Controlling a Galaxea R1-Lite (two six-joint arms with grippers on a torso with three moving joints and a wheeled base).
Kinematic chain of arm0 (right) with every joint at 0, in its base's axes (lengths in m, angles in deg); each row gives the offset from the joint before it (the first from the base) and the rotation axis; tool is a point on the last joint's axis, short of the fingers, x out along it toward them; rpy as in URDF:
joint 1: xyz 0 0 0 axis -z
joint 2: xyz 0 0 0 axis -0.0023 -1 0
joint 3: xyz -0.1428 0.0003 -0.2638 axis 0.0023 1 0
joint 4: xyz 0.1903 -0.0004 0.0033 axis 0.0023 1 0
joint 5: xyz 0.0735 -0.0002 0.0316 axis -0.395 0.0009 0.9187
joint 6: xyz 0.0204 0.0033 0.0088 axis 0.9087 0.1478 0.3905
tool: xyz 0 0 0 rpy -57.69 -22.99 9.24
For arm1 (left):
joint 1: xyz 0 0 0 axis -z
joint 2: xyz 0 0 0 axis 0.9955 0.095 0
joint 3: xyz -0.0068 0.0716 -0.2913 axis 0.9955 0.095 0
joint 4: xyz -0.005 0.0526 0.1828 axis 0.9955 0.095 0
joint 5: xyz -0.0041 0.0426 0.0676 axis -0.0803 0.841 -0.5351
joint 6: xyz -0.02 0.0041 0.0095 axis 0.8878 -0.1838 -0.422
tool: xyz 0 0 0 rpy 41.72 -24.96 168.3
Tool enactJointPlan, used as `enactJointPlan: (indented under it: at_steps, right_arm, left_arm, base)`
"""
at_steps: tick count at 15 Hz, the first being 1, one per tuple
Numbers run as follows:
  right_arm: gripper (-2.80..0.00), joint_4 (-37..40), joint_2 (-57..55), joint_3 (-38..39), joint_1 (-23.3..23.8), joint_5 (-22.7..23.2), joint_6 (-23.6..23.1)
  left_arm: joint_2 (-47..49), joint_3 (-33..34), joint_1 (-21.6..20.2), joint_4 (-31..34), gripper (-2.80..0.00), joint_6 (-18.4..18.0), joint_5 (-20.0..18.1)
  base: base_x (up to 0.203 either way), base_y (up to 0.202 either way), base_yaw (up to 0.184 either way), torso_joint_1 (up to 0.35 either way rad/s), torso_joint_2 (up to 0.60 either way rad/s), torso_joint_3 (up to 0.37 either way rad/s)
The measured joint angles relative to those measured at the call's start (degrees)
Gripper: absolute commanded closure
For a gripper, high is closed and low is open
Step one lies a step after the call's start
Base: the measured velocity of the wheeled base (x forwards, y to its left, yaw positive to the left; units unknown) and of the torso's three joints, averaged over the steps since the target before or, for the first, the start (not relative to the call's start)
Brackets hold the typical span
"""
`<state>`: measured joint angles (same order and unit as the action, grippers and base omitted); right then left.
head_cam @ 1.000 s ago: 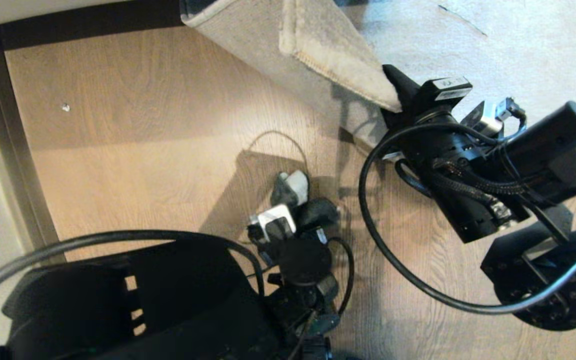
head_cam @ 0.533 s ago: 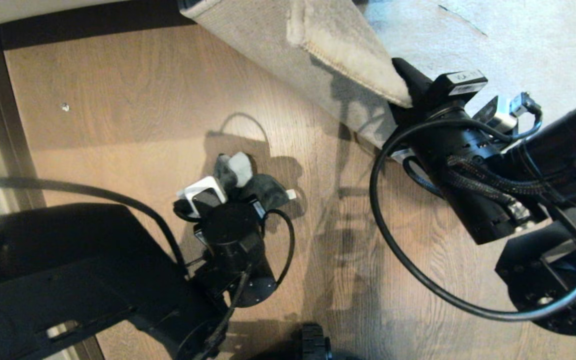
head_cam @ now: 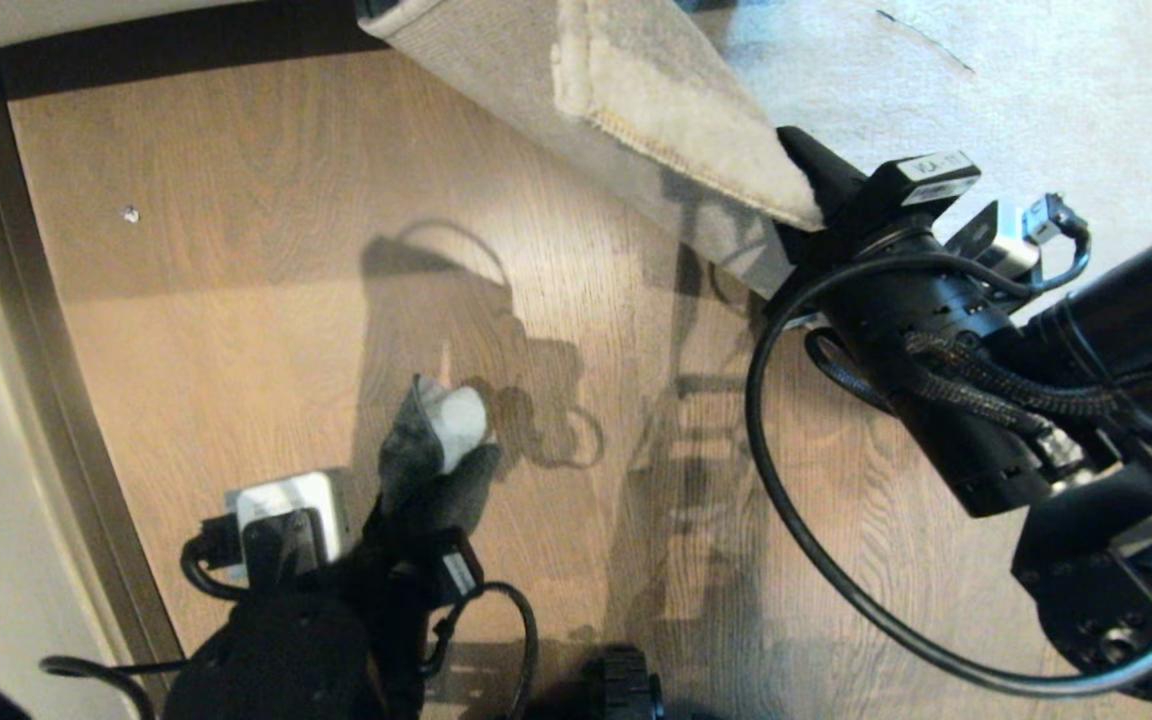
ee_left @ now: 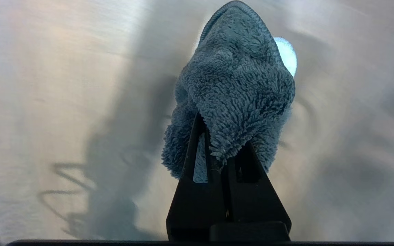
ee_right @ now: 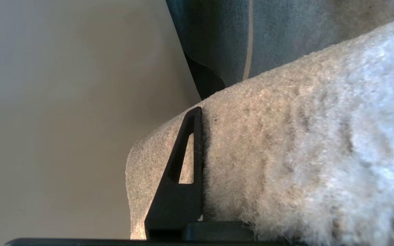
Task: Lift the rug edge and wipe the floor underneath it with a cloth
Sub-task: Wipe the floor under the carpet with a rag
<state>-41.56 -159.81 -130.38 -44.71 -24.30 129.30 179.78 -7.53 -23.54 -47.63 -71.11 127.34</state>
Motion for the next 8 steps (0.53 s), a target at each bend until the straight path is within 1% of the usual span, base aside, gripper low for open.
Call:
enactJointPlan:
  at_steps: [2,4,6,8]
  right_arm:
    - [0.0,0.0,-0.1,0.1,-0.1,0.0,0.0]
    - [0.0,0.0,-0.3,0.2,-0.1,0.0,0.1]
    - [0.0,0.0,-0.6,0.3,-0.1,0.0,0.1]
    - [0.0,0.0,-0.8,0.2,0.0,0.0,0.1]
  left_arm:
    - [-0.3,1.2,6.4,0.0,0.0,-0.3,0.0]
    - [2.2,-1.9,9.7,0.0,0.0,-0.5,-0.1]
    - [6.3,-10.2,11.0,-0.1,0.0,-1.7,-0.2]
    - [11.2,-20.0,11.5,0.1,0.0,-2.6,-0.2]
  base:
    - [0.0,0.0,0.0,0.0,0.0,0.0]
    - [0.0,0.0,0.0,0.0,0.0,0.0]
    - [0.0,0.0,0.0,0.0,0.0,0.0]
    - [0.0,0.0,0.0,0.0,0.0,0.0]
